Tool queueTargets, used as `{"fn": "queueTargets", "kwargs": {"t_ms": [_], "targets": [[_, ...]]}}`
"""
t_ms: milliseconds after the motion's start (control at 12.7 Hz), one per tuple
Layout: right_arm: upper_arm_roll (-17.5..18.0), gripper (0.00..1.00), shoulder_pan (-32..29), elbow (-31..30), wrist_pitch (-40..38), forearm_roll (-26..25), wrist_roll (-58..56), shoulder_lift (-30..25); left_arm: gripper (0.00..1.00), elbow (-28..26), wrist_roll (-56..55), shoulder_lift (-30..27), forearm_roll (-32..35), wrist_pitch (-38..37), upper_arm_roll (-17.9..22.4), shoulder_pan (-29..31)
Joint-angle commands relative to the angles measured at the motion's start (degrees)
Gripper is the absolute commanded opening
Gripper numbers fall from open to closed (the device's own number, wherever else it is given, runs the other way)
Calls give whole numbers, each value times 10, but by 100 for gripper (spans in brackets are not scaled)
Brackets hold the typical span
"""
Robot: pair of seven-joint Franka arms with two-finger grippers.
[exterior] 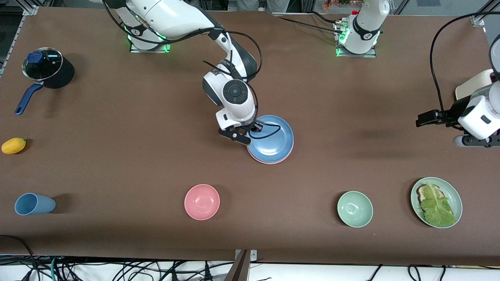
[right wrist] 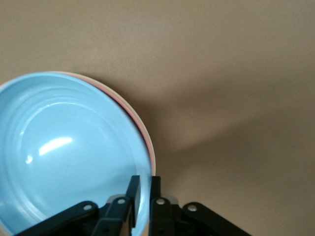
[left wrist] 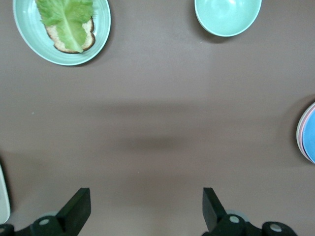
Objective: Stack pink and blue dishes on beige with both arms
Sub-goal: 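Open the right gripper and lift it away from the blue plate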
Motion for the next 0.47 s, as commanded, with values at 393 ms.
{"fn": "queueTargets", "kwargs": {"t_ms": [393], "targets": [[-82,100,-59,103,-206,-30,-196,-64,100,-13,8,-51,-10,-4,40,-39]]}}
